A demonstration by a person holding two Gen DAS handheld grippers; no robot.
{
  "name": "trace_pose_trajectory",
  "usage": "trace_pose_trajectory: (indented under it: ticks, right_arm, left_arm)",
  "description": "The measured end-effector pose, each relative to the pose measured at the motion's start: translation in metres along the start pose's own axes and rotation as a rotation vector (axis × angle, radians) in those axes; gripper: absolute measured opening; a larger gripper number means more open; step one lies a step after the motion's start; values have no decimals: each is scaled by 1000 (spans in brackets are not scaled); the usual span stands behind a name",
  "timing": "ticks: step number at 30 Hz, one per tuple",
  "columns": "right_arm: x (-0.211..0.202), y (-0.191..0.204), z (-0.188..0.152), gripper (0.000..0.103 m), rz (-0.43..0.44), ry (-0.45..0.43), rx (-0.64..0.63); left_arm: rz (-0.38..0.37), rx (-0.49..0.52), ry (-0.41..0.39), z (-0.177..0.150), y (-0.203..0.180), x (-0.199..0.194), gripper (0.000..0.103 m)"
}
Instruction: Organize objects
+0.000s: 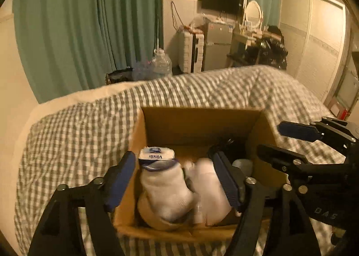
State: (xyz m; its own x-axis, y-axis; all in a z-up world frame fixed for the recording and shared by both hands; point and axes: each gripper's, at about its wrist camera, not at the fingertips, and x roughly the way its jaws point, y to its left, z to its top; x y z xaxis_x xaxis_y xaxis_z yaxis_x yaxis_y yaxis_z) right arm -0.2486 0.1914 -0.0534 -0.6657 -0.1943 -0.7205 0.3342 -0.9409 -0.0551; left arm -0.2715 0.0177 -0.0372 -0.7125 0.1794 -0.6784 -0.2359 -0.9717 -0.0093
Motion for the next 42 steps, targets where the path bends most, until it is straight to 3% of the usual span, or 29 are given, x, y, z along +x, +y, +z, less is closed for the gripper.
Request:
trace_pose_trajectory:
  ticks: [7, 12, 17, 22, 26, 31, 36, 39, 42]
  right_arm:
    - [-81, 6, 17, 74, -43, -123, 17]
    - [-135, 5, 27, 84, -47, -205, 57]
    - [-180, 9, 31, 98, -107, -322, 59]
    - [-207, 8, 28, 102, -195, -414, 64]
    - [-210, 6, 18, 102, -226, -402, 33]
    - [-197, -4, -12, 102, -152, -399, 100]
    - [-153, -10, -44, 102, -198, -342, 97]
    - [-130, -19, -61, 102, -114, -286, 163]
    - [-123, -22, -70, 102, -73, -262, 204]
  left_arm:
    - [58, 10, -136, 23, -5, -85, 95]
    - [85, 13, -198, 30, -7, -133, 98]
    - [121, 1, -269, 29, -6, -175, 100]
    - [142, -44, -316, 24, -5, -194, 103]
    - [203, -60, -364, 10, -5, -201, 103]
    - [206, -123, -395, -20, -4, -194, 103]
    - [247, -114, -326, -53, -12, -162, 103]
    - [279, -80, -315, -70, -22, -149, 103]
    - [218, -107, -314, -77, -21, -148, 103]
